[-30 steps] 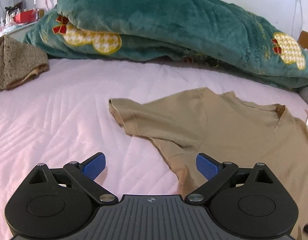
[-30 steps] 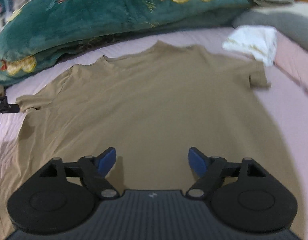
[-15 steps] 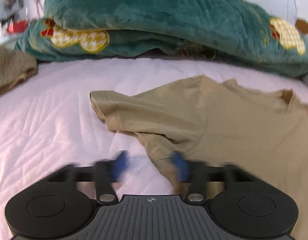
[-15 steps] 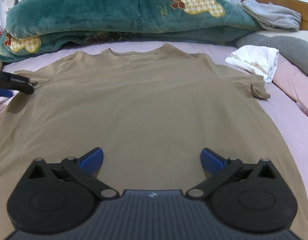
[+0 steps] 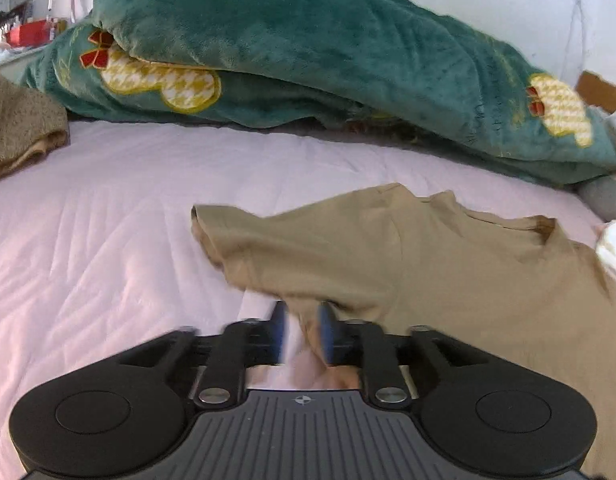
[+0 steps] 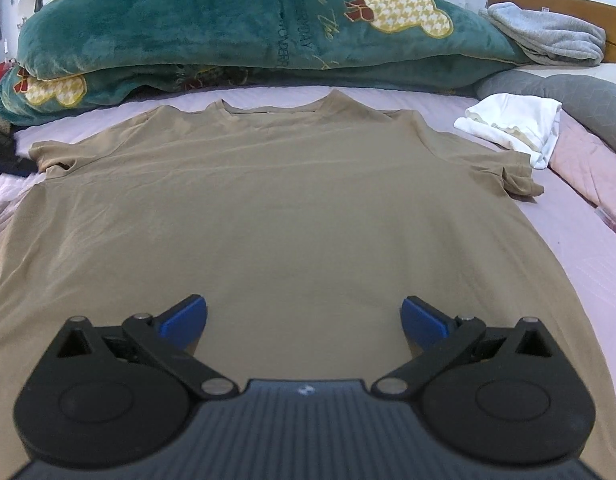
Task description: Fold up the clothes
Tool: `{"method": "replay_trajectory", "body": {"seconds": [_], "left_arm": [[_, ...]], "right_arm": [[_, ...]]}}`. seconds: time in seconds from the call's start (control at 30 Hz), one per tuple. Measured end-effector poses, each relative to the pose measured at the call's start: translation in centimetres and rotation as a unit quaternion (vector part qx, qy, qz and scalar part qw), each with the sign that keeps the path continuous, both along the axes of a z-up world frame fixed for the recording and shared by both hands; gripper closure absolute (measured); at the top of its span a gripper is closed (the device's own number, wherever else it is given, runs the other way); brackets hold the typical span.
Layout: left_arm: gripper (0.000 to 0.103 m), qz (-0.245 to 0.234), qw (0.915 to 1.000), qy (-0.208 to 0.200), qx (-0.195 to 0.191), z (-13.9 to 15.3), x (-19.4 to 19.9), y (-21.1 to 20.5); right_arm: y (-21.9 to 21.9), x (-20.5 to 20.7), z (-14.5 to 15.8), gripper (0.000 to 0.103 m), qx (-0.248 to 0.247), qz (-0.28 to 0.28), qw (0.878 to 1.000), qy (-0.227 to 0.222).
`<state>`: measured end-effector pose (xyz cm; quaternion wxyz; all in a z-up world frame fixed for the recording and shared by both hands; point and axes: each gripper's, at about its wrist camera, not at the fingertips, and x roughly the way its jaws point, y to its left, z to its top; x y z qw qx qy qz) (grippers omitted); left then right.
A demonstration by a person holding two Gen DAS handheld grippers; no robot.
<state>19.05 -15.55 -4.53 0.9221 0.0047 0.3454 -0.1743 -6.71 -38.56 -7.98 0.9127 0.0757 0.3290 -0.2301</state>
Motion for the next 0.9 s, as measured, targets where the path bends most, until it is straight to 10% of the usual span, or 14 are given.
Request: {"method": "replay_trajectory", "body": {"seconds": [0.37,0.7,0.77,0.83,0.9], "left_arm": [[0.04,-0.063,0.9911,-0.021,0.115,2.4,10.4,-6.0],[0.031,-0.111,0.9742,-0.067,0.184,-2.4,12.8,-9.4],[0.041,-0.125,0.974,-0.071,0.175,-2.5,12.7,-9.3],[0.082,-0.163,0.9688,-0.071,0.173,-2.5,12.4,-9.7],[0.096,-0.188,0.9562,-0.081,0.209,-2.6,12.0,-10.9]], "right_arm": [[-0.3,-0.2,-0.2,0.0,-0.001,0.009,1.0,-0.012],[-0.2,0.6,0.9,0.0,-0.009,0.015,1.0,-0.013],[-0.1,0.9,1.0,0.0,-0.009,0.019,1.0,-0.015],[0.2,1.3,0.8,0.0,-0.01,0.027,1.0,-0.009],[0.4,1.5,0.7,0.0,-0.014,0.032,0.999,-0.006]]}}
